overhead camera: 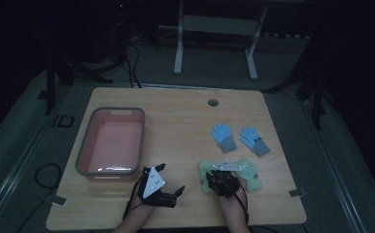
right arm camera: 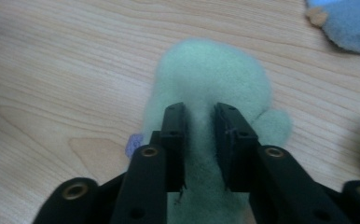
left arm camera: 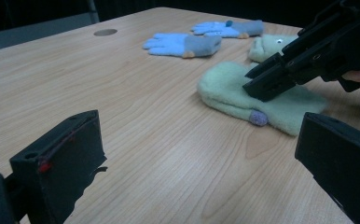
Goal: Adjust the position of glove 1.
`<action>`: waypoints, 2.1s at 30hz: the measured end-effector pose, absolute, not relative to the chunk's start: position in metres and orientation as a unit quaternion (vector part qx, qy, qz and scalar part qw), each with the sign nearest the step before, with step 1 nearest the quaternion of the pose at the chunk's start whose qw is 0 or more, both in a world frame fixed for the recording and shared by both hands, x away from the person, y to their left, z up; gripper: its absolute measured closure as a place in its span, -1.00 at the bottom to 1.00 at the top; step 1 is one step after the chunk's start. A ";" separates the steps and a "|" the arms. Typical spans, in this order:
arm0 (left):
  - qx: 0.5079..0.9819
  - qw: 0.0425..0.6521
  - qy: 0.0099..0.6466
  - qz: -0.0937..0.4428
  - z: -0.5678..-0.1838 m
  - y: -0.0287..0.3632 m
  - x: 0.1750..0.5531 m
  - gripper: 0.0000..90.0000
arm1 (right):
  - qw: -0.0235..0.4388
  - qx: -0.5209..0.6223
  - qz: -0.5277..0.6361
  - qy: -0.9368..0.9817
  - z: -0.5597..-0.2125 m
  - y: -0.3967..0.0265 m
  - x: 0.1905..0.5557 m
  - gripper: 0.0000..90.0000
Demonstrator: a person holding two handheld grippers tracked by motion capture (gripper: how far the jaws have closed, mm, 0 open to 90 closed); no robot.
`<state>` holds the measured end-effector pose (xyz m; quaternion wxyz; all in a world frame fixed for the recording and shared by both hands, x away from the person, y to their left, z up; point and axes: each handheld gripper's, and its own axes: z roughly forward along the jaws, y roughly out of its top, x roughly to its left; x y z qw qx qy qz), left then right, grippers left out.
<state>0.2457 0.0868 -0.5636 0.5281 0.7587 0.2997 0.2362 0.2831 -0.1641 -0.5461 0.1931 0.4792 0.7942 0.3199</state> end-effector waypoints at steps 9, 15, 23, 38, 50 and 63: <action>0.759 0.529 0.298 0.236 -0.564 0.087 0.245 -0.97 | 0.192 0.449 0.342 0.803 -0.528 -0.173 0.284 0.32; 0.758 0.529 0.299 0.236 -0.564 0.087 0.246 -0.97 | 0.216 0.423 0.358 0.804 -0.501 -0.205 0.292 0.33; 0.756 0.530 0.301 0.236 -0.564 0.087 0.246 -0.97 | 0.188 0.403 0.381 0.811 -0.491 -0.257 0.304 0.36; 0.756 0.531 0.302 0.235 -0.564 0.088 0.246 -0.97 | 0.172 0.397 0.346 0.833 -0.530 -0.307 0.307 0.31; 0.756 0.529 0.303 0.238 -0.564 0.087 0.246 -0.97 | 0.178 0.403 0.353 0.826 -0.549 -0.306 0.304 0.82; 0.754 0.532 0.305 0.237 -0.564 0.088 0.246 -0.97 | 0.243 0.508 0.355 0.747 -0.505 -0.283 0.282 0.93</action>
